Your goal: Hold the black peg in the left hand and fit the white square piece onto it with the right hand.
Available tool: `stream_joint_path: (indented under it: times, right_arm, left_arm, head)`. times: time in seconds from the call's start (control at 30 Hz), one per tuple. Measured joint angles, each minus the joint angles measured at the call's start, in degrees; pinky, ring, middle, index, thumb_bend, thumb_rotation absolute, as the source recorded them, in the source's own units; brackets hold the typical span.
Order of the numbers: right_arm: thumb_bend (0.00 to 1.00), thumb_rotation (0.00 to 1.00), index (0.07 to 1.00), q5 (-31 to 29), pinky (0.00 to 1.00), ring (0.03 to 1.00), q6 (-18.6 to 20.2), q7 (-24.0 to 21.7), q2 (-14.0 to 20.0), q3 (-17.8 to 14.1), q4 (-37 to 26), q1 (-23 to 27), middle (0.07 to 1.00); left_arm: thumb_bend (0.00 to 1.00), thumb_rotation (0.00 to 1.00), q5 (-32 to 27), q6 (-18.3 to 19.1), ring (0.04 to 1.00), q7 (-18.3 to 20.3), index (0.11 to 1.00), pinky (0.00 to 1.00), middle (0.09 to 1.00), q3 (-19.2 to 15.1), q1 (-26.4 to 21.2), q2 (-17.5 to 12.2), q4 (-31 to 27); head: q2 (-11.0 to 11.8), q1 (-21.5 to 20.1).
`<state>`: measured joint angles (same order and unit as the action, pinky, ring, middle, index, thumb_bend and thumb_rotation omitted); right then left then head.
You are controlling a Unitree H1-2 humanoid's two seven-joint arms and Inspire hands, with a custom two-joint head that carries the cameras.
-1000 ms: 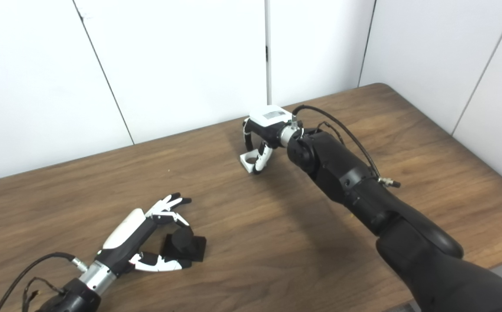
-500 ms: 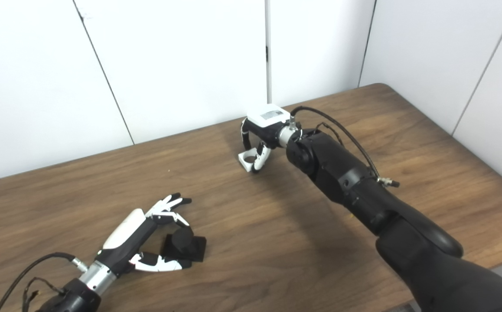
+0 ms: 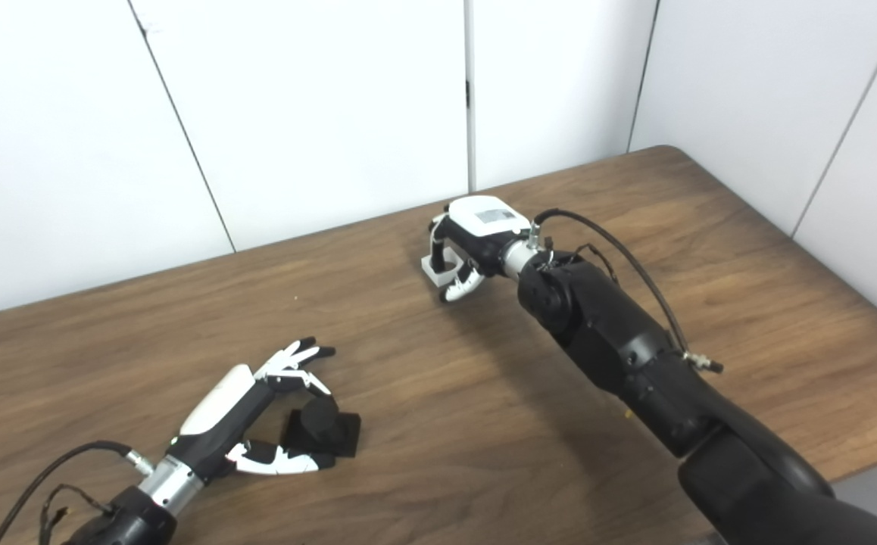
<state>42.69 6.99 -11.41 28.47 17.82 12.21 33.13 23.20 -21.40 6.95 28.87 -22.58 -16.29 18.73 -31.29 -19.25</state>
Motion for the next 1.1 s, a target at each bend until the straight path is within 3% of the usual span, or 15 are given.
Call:
stream_joint_path:
  times: [0.27,0.73,0.9,0.97,1.1]
  right_arm:
    - [0.52,0.14,0.483,0.2,0.95,0.95,-0.1,-0.1,0.0,-0.8,-5.7,-2.5,0.854]
    - [0.52,0.14,0.485,0.5,0.95,0.939,-0.2,-0.7,-0.2,-0.7,-5.7,-2.3,0.849]
    - [0.52,0.15,0.497,0.7,0.95,0.956,-0.1,-3.3,-0.2,-0.4,-4.4,-0.7,0.892]
    - [0.72,0.26,0.691,1.3,0.96,0.971,0.6,-5.2,0.0,0.1,-3.6,0.1,0.92]
    - [0.8,0.31,0.811,2.3,0.97,0.995,1.8,-8.4,0.3,1.1,-2.5,1.0,0.964]
  left_arm:
    - [0.52,0.08,0.7,0.9,1.0,-0.1,0.492,1.0,0.926,-0.3,0.4,0.1,-0.7]
    - [0.52,0.08,1.5,0.9,1.0,-0.1,0.492,0.99,0.927,-0.3,0.2,0.2,-0.7]
    - [0.52,0.08,1.5,1.0,1.0,-0.1,0.493,1.0,0.93,-0.3,0.2,0.2,-0.7]
    - [0.52,0.08,1.5,1.0,1.0,-0.1,0.493,1.0,0.93,-0.3,0.2,0.2,-0.7]
    - [0.52,0.08,1.5,1.0,1.0,-0.1,0.492,1.0,0.928,-0.4,0.2,0.3,-0.7]
  head:
    - [-0.2,-0.1]
    - [0.0,0.4]
    - [0.1,0.8]
    - [0.1,0.9]
    - [0.0,0.8]
